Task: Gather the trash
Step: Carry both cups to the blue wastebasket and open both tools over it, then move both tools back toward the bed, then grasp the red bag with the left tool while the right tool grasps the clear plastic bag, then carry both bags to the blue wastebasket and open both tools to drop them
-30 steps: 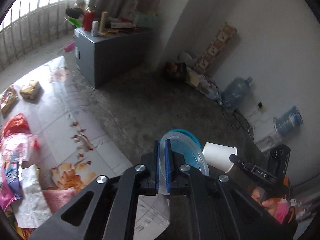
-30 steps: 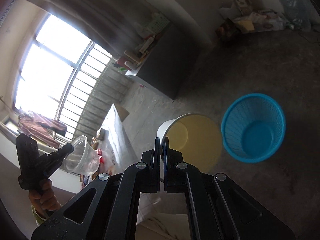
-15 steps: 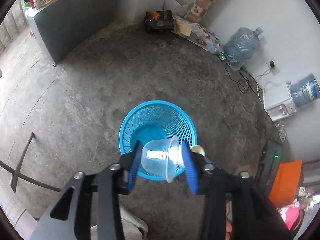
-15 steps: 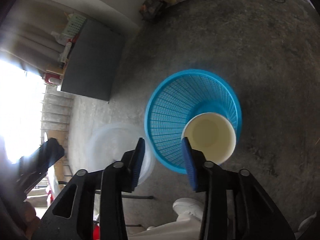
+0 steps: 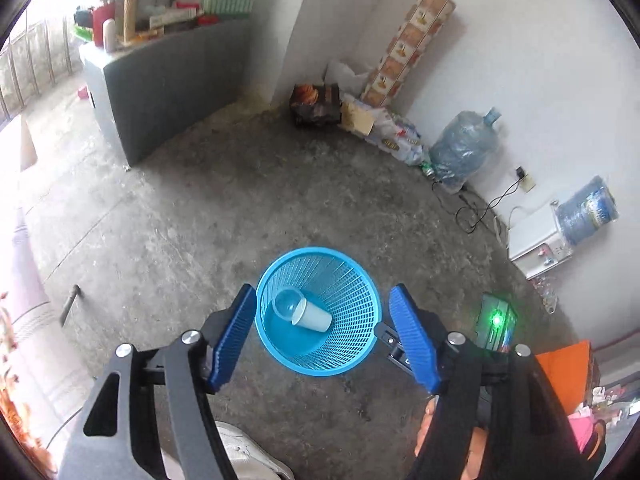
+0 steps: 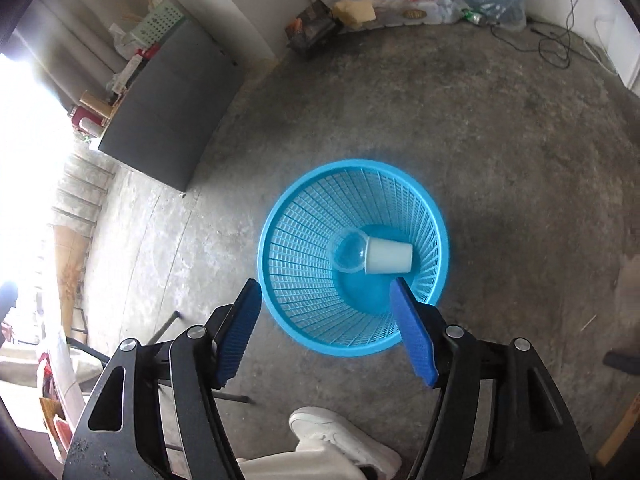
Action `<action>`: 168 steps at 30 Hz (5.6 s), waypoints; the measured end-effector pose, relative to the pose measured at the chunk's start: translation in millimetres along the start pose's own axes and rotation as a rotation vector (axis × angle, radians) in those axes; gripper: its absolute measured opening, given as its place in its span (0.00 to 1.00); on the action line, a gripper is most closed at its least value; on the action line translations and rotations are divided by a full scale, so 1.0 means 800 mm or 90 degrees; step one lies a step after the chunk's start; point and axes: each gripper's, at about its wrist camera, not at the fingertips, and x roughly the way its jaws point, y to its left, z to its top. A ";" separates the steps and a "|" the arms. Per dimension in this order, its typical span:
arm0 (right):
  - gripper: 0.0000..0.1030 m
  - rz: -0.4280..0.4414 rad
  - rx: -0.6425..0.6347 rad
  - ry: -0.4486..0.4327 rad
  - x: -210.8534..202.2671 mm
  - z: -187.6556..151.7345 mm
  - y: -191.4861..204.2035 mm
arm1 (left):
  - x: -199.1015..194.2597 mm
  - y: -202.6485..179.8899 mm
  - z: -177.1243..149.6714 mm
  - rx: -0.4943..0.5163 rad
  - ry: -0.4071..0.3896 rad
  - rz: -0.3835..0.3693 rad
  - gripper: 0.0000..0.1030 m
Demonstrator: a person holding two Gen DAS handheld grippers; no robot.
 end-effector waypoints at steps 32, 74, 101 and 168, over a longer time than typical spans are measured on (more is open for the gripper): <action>0.92 0.056 -0.416 -0.313 -0.233 -0.140 0.229 | -0.435 0.256 -0.149 -0.200 -0.256 0.042 0.95; 0.66 0.456 -0.187 0.531 0.077 -0.144 0.539 | -0.207 0.533 -0.016 0.022 0.111 0.323 0.51; 0.07 0.511 -0.080 0.534 0.097 -0.135 0.546 | -0.262 0.550 -0.009 -0.059 -0.018 0.289 0.00; 0.07 0.415 0.219 0.023 -0.117 -0.078 -0.005 | -0.164 0.100 -0.004 0.247 -0.029 0.139 0.00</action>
